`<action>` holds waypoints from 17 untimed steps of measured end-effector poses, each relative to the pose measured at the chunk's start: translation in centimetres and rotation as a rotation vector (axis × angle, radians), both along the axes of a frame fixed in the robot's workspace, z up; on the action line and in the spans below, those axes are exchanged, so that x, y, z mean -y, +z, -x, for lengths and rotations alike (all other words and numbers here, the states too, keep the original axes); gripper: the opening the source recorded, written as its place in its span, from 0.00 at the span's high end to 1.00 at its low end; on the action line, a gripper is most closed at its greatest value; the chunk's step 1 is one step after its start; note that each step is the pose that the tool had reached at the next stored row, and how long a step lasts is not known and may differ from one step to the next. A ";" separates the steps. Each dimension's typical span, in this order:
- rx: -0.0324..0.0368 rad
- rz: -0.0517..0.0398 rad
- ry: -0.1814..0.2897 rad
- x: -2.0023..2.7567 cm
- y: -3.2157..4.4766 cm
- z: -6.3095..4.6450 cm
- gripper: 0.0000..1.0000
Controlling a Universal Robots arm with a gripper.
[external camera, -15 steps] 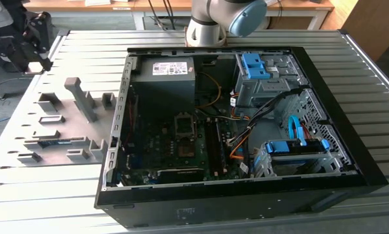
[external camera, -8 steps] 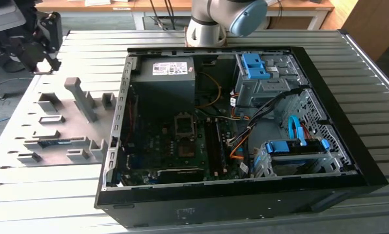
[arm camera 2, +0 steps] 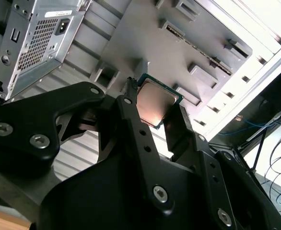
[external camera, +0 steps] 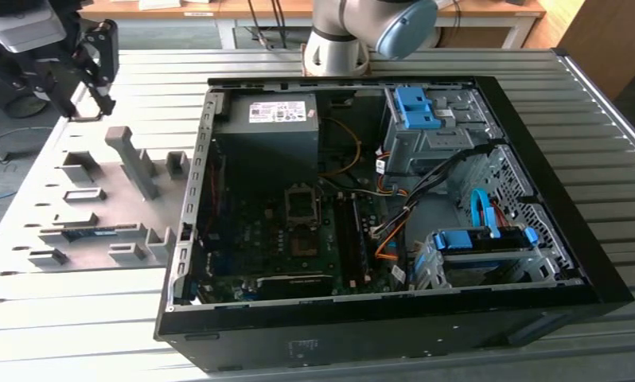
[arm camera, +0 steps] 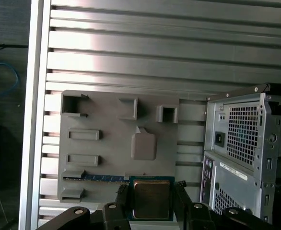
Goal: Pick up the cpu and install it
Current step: 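Pick up the cpu and move it towards the insertion slot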
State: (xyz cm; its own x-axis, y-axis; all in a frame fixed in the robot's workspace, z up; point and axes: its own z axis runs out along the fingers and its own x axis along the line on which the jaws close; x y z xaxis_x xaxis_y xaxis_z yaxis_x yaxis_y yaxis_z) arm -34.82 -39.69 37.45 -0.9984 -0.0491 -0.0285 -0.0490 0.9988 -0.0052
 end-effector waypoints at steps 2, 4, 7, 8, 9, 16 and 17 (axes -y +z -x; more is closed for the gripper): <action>0.0000 0.0000 0.000 0.00 -0.01 -0.5 0.53; -0.0002 0.0001 0.000 0.00 0.00 -1.0 0.53; -0.0003 0.0001 0.000 0.00 -0.01 -1.7 0.53; -0.0003 0.0001 0.000 0.00 -0.01 -1.9 0.53; -0.0003 0.0001 0.000 0.00 -0.01 -2.1 0.53; -0.0006 0.0001 0.000 0.00 -0.02 -3.9 0.53; -0.0006 0.0001 0.000 0.00 -0.03 -4.2 0.53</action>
State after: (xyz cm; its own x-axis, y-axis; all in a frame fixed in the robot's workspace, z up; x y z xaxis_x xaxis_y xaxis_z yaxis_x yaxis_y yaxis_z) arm -30.63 -39.69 37.42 -0.9984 -0.0492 -0.0279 -0.0491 0.9988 -0.0053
